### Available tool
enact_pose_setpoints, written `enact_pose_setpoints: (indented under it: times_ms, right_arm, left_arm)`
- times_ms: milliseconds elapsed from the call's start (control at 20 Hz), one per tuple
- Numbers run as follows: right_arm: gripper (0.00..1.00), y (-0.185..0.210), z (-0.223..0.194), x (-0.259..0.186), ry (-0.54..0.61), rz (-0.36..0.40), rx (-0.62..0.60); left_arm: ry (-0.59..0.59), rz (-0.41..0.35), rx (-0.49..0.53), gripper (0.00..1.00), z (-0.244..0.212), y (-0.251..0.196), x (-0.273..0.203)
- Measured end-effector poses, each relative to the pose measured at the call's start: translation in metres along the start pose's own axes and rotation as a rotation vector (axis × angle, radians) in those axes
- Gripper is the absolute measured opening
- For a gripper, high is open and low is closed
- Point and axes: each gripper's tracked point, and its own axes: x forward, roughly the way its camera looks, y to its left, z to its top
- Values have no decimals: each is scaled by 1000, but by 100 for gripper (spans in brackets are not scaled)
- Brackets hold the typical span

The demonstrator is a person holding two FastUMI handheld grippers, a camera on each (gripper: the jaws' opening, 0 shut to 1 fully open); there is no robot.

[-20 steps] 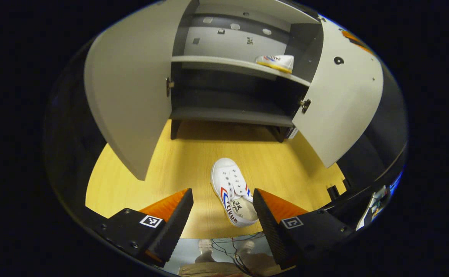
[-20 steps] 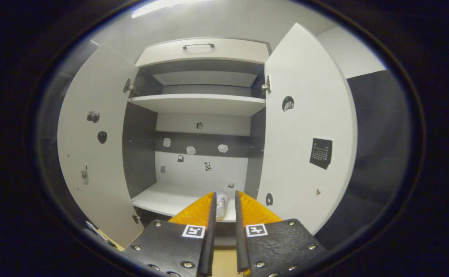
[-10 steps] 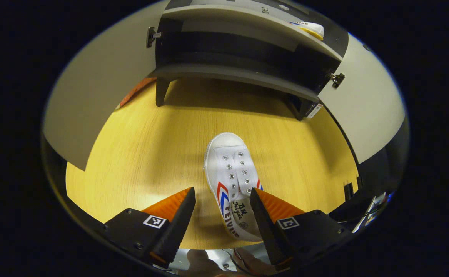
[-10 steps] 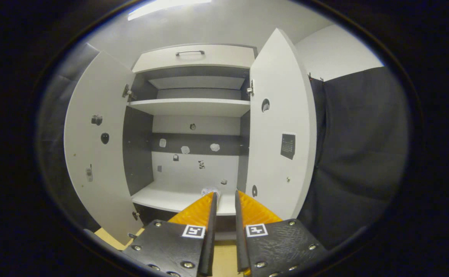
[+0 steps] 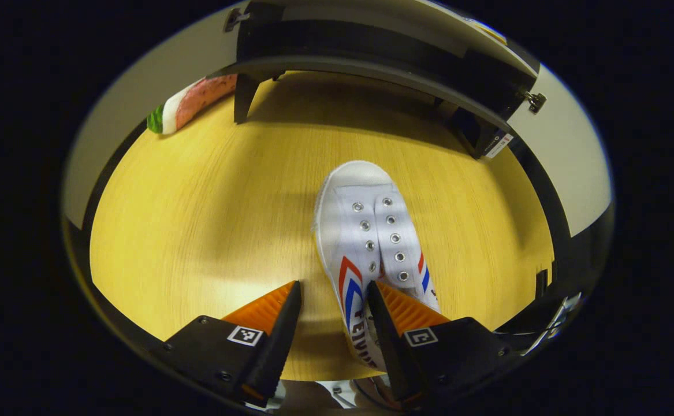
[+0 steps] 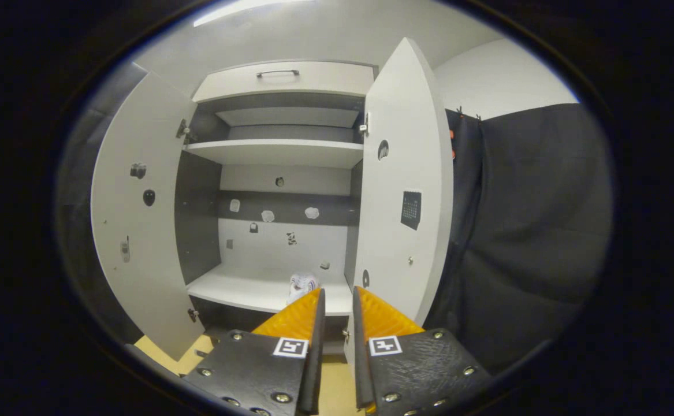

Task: Grab one shoe with the right hand and put it into the shoe cabinet, grab the other shoe with the left hand and put it into the shoe cabinet; then close the right door with the right hand and the left door with the left hand.

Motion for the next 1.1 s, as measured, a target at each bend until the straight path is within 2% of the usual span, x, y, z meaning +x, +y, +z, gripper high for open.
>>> enact_pose_setpoints:
  times_ms: [150, 250, 300, 350, 550, 650, 700, 750, 900, 1100]
  right_arm:
    - [24, 0, 1, 0, -6, 3, -17]
    - [24, 2, -1, 0, -3, 7, -14]
    - [24, 2, -2, 0, 0, 8, -11]
    - [24, 2, -3, 1, 1, 7, -10]
    - [24, 0, -6, -1, 8, 2, -10]
    - [24, -1, -7, -3, 7, -1, -15]
    - [24, -1, -8, -3, 7, -2, -16]
    - [24, -1, -8, -3, 8, -1, -15]
    - [24, 0, -11, -5, 11, 0, -14]
    - [24, 2, -15, -6, 18, 8, -3]
  left_arm:
    - [-2, -31, -47, 69, 0, -6, 1]
    - [10, -53, -58, 56, 0, -12, 2]
    - [12, -45, -62, 44, 1, -14, 3]
    - [20, -40, -58, 36, 0, -13, 3]
    - [49, -25, -104, 27, 2, -12, 2]
    - [48, -20, -122, 16, 2, -10, 2]
    - [45, -24, -120, 5, 4, -10, -1]
    - [40, -27, -104, 2, 6, -10, -2]
    - [22, -6, -19, 1, 15, -5, -9]
    - [-52, -69, 2, 1, 50, -3, -37]
